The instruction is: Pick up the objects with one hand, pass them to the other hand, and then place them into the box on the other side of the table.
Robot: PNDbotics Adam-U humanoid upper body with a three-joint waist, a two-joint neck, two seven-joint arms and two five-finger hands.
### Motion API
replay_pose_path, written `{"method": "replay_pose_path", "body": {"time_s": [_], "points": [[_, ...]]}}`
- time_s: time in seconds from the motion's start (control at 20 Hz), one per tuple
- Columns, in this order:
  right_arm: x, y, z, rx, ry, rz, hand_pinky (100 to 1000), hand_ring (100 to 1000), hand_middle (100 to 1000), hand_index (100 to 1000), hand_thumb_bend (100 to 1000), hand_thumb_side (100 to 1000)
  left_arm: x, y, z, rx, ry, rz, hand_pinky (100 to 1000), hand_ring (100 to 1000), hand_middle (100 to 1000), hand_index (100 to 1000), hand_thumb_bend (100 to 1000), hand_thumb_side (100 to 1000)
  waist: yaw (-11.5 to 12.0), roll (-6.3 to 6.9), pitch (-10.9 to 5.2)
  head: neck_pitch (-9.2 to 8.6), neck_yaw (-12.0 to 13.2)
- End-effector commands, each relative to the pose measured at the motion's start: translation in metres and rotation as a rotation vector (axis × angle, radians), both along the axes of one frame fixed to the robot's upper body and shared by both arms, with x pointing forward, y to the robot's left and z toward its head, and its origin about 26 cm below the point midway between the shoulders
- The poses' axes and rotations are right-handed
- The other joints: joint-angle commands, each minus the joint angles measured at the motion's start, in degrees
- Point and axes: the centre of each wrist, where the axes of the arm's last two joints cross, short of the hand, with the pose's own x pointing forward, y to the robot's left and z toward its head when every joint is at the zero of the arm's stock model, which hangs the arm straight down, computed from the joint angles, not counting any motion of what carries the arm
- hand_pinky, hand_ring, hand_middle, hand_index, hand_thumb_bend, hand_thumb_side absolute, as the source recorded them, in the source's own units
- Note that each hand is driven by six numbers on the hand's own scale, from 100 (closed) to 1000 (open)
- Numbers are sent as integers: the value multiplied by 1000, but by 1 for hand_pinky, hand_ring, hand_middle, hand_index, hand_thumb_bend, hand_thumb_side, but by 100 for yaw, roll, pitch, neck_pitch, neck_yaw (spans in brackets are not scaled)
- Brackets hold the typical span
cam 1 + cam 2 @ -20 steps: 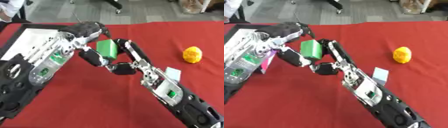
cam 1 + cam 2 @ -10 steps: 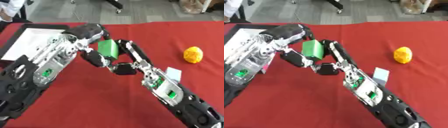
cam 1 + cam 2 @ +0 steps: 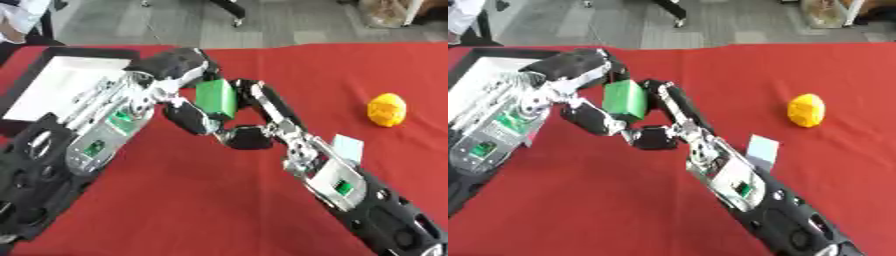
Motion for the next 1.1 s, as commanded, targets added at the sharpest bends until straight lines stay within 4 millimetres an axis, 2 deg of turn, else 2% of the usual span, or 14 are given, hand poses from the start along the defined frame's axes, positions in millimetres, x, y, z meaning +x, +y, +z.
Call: {"method": "replay_pose_path", "body": {"time_s": [0.05,0.15,0.25,0.35,0.65,0.85,1.1], "points": [[0,-1,4,-18,-24,4,747,633,485,631,336,100,-3,2,14,14,-35,-8,703,593,480,453,150,100,-1,45,-40,-8,-7],[0,-1,4,-41,-27,7,779,712,573,721,433,175,-4,3,15,36,-28,-16,700,586,463,432,170,100,-2,47,-46,-8,-4],[0,-2,4,-68,-38,15,806,782,672,813,454,221,-5,4,17,58,-20,-19,690,580,440,416,156,100,-3,50,-51,-8,1],[0,-3,4,-93,-51,19,817,810,728,850,442,267,-5,5,17,84,-13,-12,681,583,432,409,166,100,-5,51,-54,-8,3],[1,-4,3,-126,-68,4,825,833,759,867,439,358,-4,13,19,118,-9,18,669,582,419,402,194,100,10,56,-55,-8,-1],[1,-5,2,-141,-57,3,827,834,760,867,437,375,-6,19,22,120,-18,24,666,582,414,402,208,100,21,55,-58,-8,7],[2,-8,0,-141,-44,-16,827,834,763,869,433,376,-4,35,26,111,-28,72,665,578,413,403,187,100,39,61,-64,-8,15]]}}
